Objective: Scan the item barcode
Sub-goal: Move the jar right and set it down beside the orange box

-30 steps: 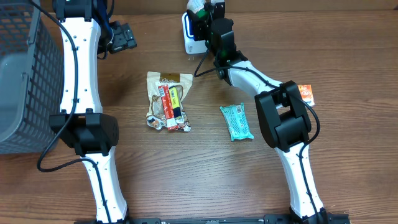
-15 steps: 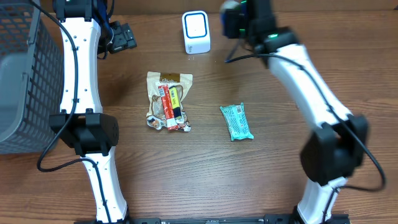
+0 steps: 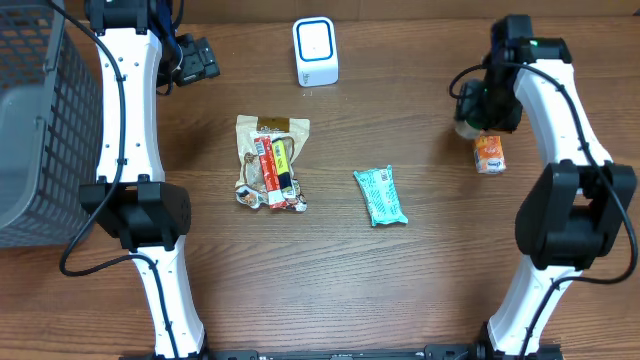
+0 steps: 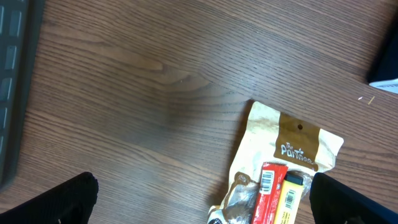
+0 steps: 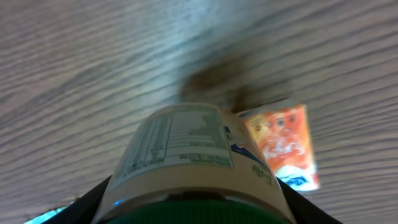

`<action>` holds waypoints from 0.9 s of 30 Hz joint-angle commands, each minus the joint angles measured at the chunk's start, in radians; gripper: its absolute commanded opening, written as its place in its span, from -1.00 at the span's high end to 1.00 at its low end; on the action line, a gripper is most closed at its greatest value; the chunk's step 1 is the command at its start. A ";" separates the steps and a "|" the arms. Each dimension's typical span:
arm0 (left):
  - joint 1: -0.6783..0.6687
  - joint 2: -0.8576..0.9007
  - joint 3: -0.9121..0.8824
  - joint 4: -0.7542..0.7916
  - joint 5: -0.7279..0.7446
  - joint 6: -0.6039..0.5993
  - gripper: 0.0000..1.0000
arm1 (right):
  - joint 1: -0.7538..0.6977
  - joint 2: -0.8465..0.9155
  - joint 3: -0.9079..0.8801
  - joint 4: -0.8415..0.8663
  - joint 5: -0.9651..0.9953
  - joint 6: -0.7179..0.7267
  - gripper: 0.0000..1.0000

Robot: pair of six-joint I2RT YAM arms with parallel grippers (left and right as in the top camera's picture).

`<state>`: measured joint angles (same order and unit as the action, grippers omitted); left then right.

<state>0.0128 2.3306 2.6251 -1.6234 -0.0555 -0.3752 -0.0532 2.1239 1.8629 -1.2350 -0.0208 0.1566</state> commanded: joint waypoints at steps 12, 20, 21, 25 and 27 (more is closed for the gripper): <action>-0.007 0.005 -0.003 0.002 0.004 -0.014 -1.00 | 0.008 0.033 -0.011 -0.014 -0.093 -0.034 0.59; -0.008 0.005 -0.003 0.002 0.004 -0.014 -0.99 | 0.008 0.033 -0.114 0.072 -0.064 -0.034 0.49; -0.008 0.005 -0.003 0.002 0.004 -0.014 -1.00 | 0.008 0.033 -0.124 0.080 -0.040 -0.034 0.49; -0.007 0.005 -0.003 0.002 0.004 -0.014 -0.99 | 0.002 0.033 -0.142 0.089 0.095 -0.034 0.49; -0.006 0.005 -0.003 0.002 0.004 -0.014 -0.99 | -0.003 0.033 -0.142 0.086 0.150 -0.034 0.49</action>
<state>0.0128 2.3306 2.6247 -1.6234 -0.0559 -0.3752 -0.0505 2.1555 1.7206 -1.1519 0.0135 0.1299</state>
